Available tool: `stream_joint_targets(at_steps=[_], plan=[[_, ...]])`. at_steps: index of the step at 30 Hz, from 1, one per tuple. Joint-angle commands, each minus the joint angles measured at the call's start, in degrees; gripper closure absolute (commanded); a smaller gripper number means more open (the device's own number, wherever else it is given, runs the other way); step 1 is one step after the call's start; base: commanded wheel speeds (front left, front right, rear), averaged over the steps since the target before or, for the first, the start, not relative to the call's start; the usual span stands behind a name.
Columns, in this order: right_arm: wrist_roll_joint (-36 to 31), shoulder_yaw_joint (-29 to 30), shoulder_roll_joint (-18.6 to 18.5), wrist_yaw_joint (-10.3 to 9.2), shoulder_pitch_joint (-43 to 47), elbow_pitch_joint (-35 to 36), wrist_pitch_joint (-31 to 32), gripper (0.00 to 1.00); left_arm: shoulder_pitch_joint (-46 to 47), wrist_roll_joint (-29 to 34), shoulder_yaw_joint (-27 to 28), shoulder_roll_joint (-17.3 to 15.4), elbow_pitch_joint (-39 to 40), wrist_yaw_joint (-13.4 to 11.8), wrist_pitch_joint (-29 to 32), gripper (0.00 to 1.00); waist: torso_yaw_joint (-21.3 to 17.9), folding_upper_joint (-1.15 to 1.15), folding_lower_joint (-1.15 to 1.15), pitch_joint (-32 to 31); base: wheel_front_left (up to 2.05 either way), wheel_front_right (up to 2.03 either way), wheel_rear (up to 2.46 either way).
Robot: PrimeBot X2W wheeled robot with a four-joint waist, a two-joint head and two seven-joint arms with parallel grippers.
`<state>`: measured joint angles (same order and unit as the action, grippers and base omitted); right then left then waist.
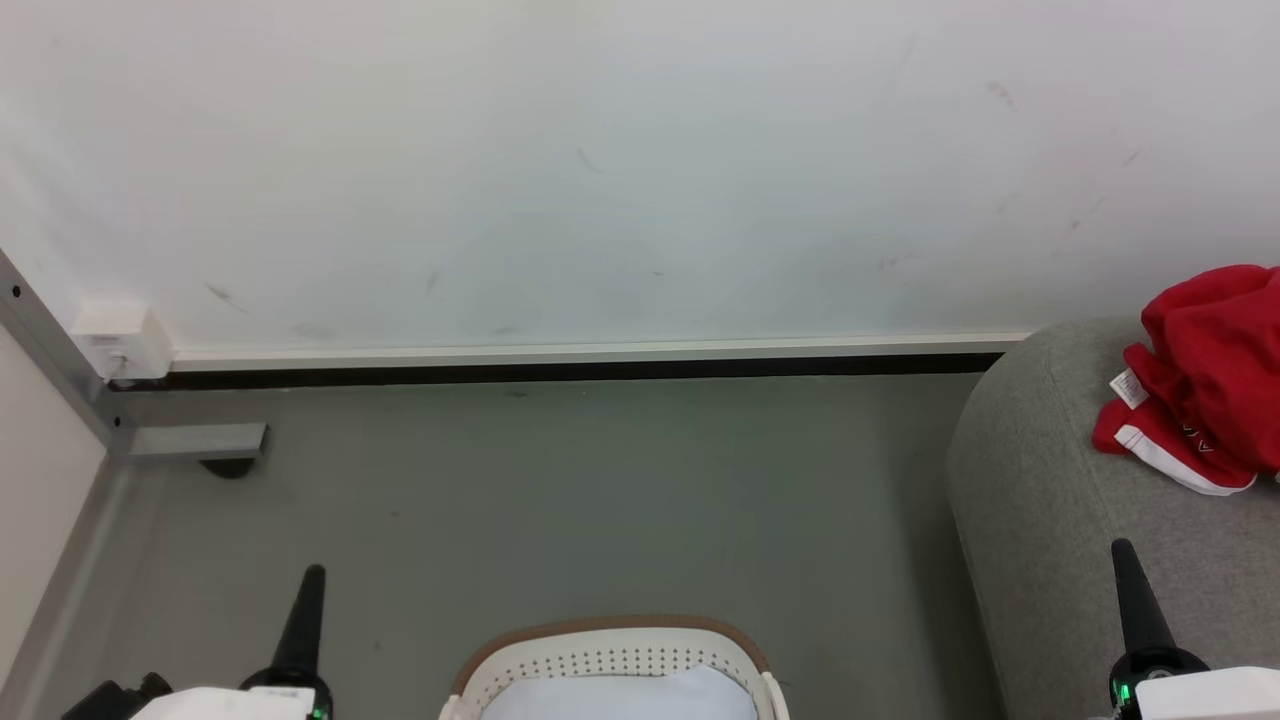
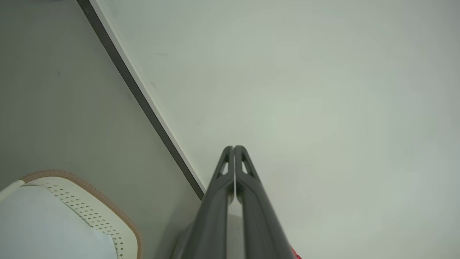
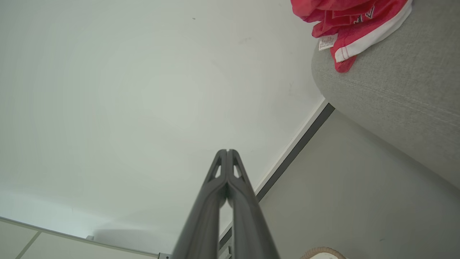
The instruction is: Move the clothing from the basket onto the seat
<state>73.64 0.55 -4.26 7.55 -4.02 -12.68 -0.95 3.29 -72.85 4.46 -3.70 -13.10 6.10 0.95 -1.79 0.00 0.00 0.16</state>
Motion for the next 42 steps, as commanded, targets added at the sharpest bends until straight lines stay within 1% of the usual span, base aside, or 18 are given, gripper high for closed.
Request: stream_joint_targets(at_steps=[1, 20, 42], plan=[[1.54, 0.49, -0.49, -0.07, -1.00, 0.23, 0.45, 1.00, 1.02, -1.32, 0.33, -0.05, 0.15, 0.42, 0.39, 1.00, 0.05, 0.00, 0.00, 0.00, 0.00, 0.00, 0.00], [10.13, 2.24, -0.28, -0.09, -1.70, -0.51, 3.03, 1.00, 2.06, -9.83, 1.23, 0.33, -0.37, 0.94, 2.82, 1.00, 0.75, 0.00, 0.00, 0.01, 0.00, 0.00, 0.00], [18.56, 4.08, -0.01, -0.11, -2.09, -1.20, 5.65, 1.00, 3.03, -17.80, 2.05, 0.70, -0.88, 1.43, 5.21, 1.00, 1.57, 0.00, 0.00, 0.02, 0.00, 0.00, 0.00]])
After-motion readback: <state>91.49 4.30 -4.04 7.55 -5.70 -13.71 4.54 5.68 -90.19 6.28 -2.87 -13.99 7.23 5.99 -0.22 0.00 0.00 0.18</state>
